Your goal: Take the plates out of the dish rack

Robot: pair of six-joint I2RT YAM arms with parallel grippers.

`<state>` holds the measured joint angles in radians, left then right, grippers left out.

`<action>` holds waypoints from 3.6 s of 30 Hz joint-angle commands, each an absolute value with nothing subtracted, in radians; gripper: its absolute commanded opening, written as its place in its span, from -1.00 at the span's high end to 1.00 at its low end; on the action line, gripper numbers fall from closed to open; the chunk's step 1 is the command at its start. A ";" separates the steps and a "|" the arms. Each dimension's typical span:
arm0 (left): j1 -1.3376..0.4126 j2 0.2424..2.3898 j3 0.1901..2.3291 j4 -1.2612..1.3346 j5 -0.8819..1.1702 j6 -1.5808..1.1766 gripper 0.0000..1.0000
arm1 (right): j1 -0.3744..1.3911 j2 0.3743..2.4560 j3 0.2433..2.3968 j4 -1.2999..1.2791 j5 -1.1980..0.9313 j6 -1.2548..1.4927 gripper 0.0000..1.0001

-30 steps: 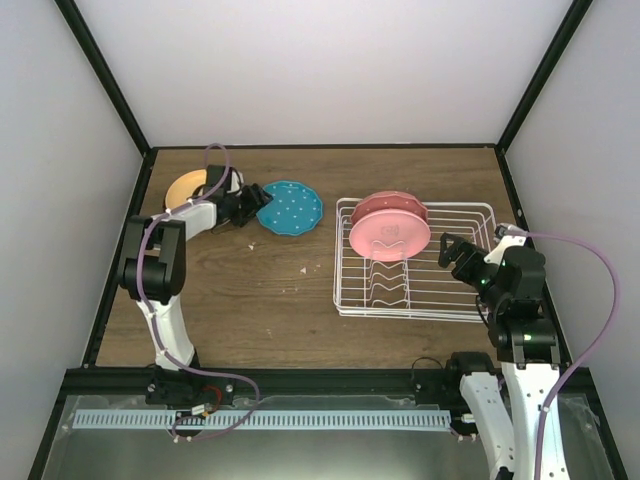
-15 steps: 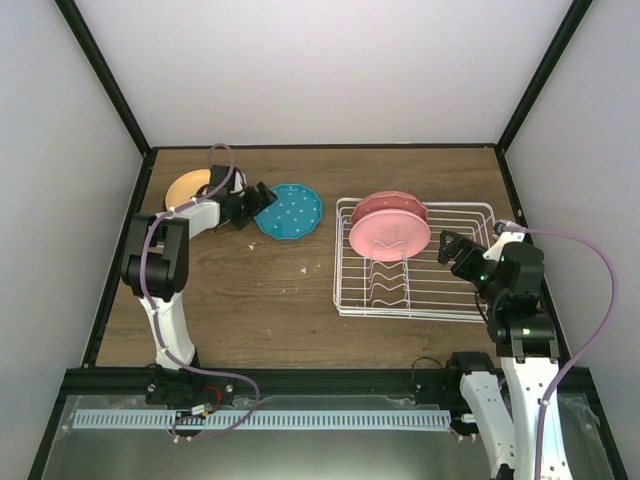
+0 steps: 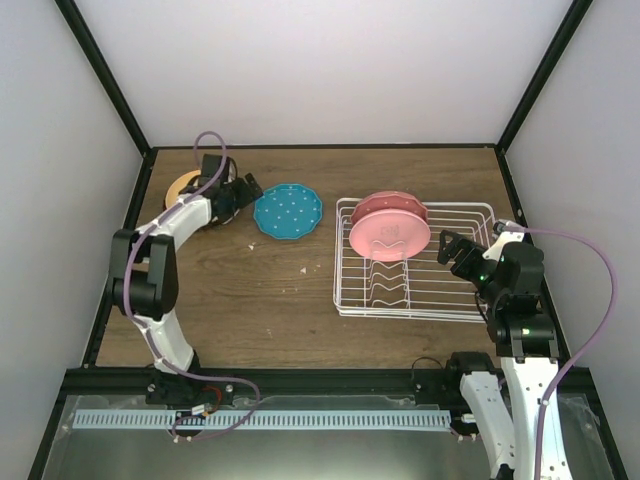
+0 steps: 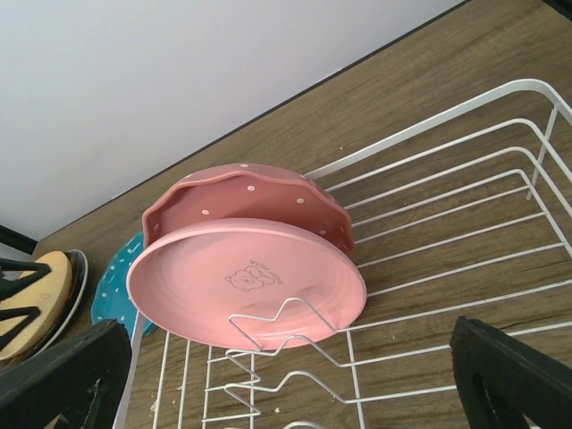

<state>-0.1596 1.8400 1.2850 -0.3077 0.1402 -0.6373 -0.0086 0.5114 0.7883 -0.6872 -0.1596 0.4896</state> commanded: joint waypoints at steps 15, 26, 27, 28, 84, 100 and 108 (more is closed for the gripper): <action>-0.551 1.832 1.579 -0.364 0.429 0.066 -0.92 | 0.002 0.536 0.785 -0.619 -0.196 0.466 -1.00; -0.740 1.800 1.463 -0.237 0.297 0.329 -0.53 | 0.002 0.468 0.816 -0.710 -0.130 0.447 -1.00; -0.746 1.803 1.462 -0.228 0.288 0.343 -0.53 | 0.002 0.464 0.819 -0.715 -0.126 0.447 -1.00; -0.751 1.807 1.463 -0.222 0.278 0.351 -0.53 | 0.002 0.461 0.822 -0.718 -0.122 0.447 -1.00; -0.899 1.695 1.534 0.007 -0.241 0.493 0.92 | 0.002 0.464 0.755 -0.638 -0.087 0.496 -1.00; -1.012 1.635 1.226 0.305 -0.394 0.731 0.92 | 0.002 0.420 0.751 -0.664 -0.093 0.528 -1.00; -1.053 1.659 1.163 0.488 -0.509 0.843 0.92 | 0.002 0.400 0.765 -0.697 -0.083 0.530 -1.00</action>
